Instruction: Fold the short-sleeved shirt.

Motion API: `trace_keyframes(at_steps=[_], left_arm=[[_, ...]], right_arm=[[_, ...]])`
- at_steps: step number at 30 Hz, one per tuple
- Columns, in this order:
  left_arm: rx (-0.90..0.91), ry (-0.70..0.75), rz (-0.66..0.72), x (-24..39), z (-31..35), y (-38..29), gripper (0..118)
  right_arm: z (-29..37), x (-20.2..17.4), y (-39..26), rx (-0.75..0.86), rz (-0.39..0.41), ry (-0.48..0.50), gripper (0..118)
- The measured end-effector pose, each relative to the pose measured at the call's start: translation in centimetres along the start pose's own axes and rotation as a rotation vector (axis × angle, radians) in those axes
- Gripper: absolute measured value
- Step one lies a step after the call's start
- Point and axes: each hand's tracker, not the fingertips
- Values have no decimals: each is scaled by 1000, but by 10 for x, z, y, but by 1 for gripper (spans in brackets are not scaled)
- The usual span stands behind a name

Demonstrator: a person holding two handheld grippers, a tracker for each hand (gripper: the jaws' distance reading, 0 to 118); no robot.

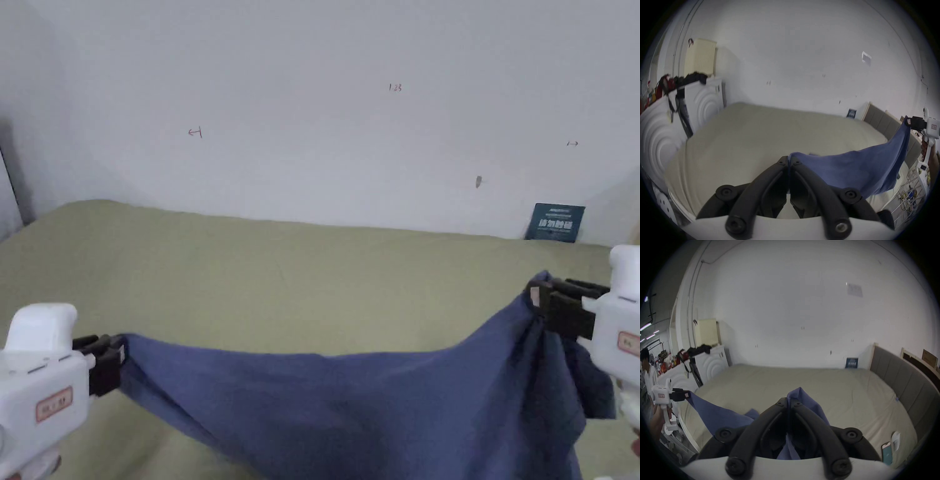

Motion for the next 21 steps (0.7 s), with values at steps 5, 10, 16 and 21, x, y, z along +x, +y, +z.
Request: trace_keyframes(at_steps=[5, 10, 16, 21], left_arm=[[105, -15, -20, 18, -10, 91, 0], [167, 33, -75, 33, -35, 172, 0], [241, 114, -117, 33, -57, 256, 0], [292, 163, -126, 26, -66, 304, 0]], right_arm=[[10, 6, 82, 126, 69, -54, 6], [-7, 12, 158, 204, 81, -90, 6], [-31, 19, 236, 294, 33, -113, 6], [-52, 27, 265, 362, -1, -125, 6]])
